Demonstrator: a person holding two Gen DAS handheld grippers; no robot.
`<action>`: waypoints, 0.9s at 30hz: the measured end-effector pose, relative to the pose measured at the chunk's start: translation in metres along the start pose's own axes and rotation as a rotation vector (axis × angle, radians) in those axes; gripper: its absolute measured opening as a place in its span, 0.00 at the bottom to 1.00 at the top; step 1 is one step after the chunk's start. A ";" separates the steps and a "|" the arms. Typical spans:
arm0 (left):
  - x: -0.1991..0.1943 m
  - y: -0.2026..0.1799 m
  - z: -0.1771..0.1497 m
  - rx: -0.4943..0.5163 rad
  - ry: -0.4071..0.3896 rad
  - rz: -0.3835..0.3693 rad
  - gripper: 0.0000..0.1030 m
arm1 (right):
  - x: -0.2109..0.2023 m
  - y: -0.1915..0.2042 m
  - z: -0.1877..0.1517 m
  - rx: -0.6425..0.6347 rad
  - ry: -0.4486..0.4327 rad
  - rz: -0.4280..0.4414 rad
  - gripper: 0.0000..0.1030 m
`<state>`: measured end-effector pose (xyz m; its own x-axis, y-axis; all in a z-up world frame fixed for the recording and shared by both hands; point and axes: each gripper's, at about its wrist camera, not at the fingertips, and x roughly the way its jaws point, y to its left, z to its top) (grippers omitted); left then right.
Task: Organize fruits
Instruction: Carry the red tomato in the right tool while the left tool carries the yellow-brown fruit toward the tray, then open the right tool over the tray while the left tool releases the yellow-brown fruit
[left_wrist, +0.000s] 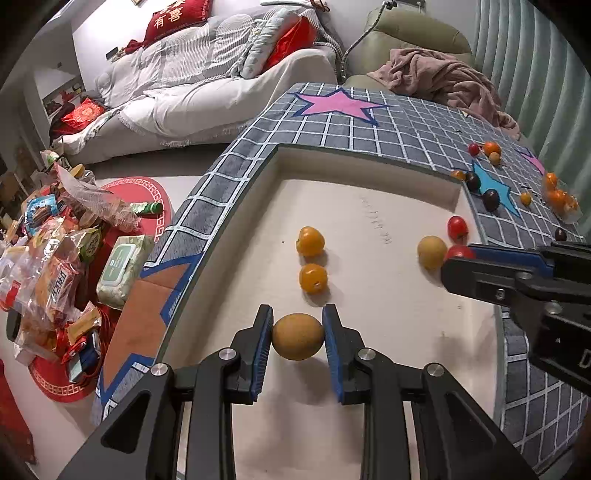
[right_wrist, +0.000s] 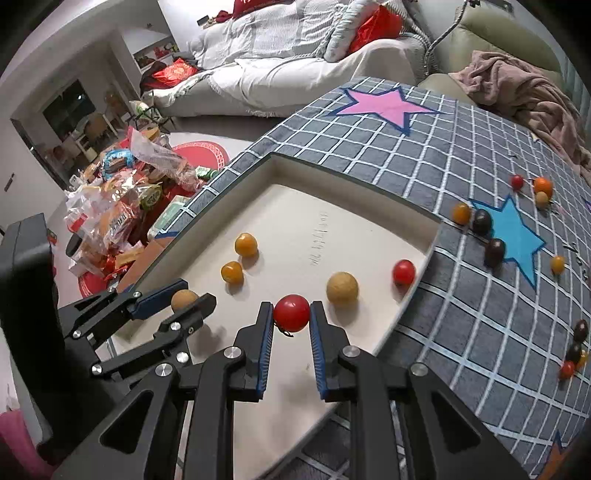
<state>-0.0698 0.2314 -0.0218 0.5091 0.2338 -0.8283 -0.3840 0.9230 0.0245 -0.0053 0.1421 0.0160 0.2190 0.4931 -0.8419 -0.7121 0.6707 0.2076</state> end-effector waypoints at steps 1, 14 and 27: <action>0.002 0.000 0.000 0.000 0.004 0.002 0.28 | 0.004 0.002 0.002 -0.003 0.007 -0.001 0.21; 0.016 -0.002 0.000 0.003 0.035 0.009 0.29 | 0.041 -0.003 0.002 0.004 0.095 -0.010 0.21; -0.002 -0.008 -0.003 0.058 -0.042 0.001 0.97 | 0.022 -0.006 0.007 0.056 0.048 0.045 0.81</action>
<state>-0.0699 0.2225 -0.0225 0.5411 0.2461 -0.8042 -0.3401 0.9386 0.0584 0.0088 0.1527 -0.0006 0.1546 0.4972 -0.8538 -0.6820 0.6789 0.2719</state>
